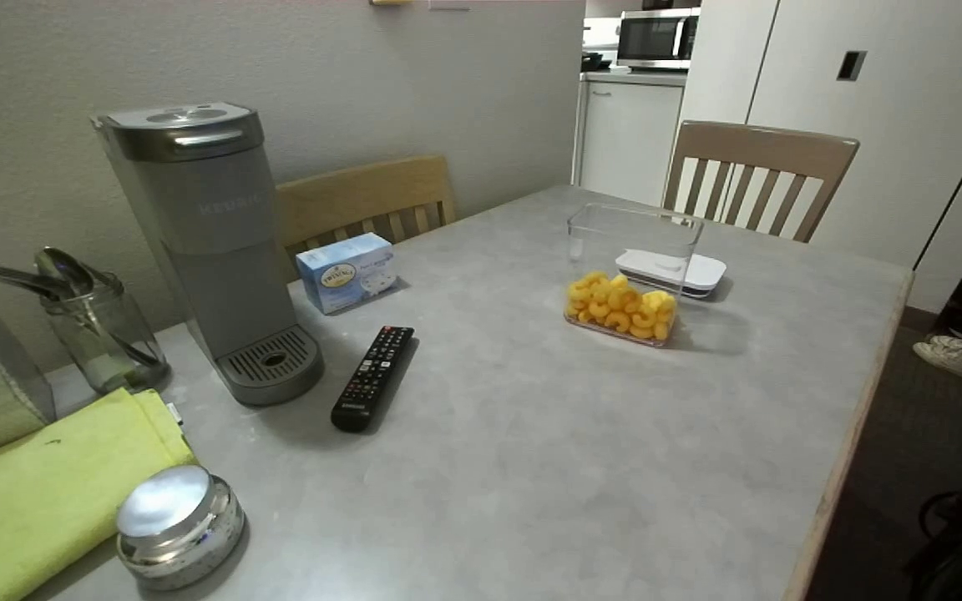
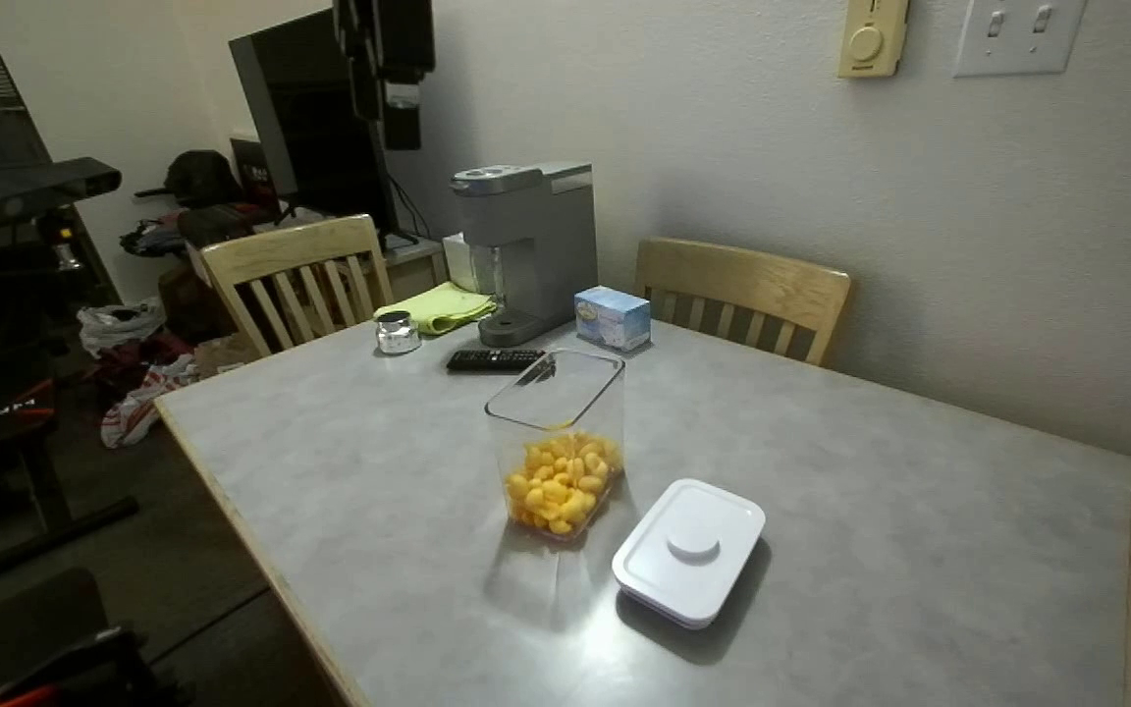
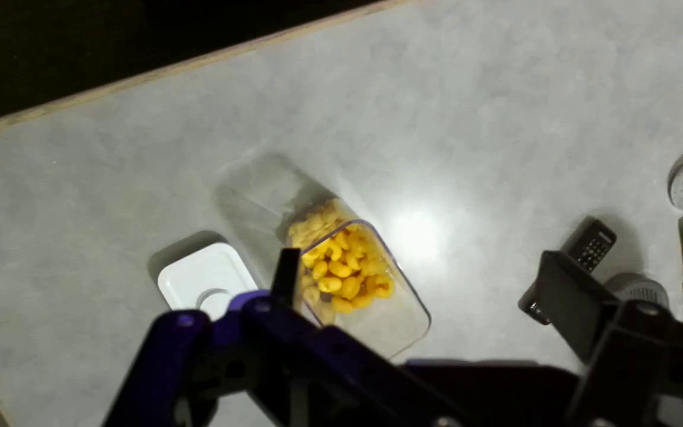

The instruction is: Use the lid to close the container

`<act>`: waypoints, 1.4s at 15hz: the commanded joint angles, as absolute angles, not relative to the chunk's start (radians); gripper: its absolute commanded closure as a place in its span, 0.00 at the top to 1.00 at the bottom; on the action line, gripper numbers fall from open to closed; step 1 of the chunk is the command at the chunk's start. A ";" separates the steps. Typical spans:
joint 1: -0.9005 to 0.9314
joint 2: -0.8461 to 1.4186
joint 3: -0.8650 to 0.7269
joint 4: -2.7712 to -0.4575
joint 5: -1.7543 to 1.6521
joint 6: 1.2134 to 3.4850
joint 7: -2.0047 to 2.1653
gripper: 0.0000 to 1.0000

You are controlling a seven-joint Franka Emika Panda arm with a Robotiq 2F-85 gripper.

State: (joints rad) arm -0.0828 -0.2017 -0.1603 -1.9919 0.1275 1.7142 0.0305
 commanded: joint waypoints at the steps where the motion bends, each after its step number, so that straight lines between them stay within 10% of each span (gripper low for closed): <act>1: -0.116 -0.095 -0.179 -1.906 0.152 1.736 0.013 1.00; 21: -0.178 0.085 -0.200 -1.829 0.160 1.846 -0.294 1.00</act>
State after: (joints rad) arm -0.1507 0.0477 -0.1998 -1.8406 0.1726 1.8072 -0.1925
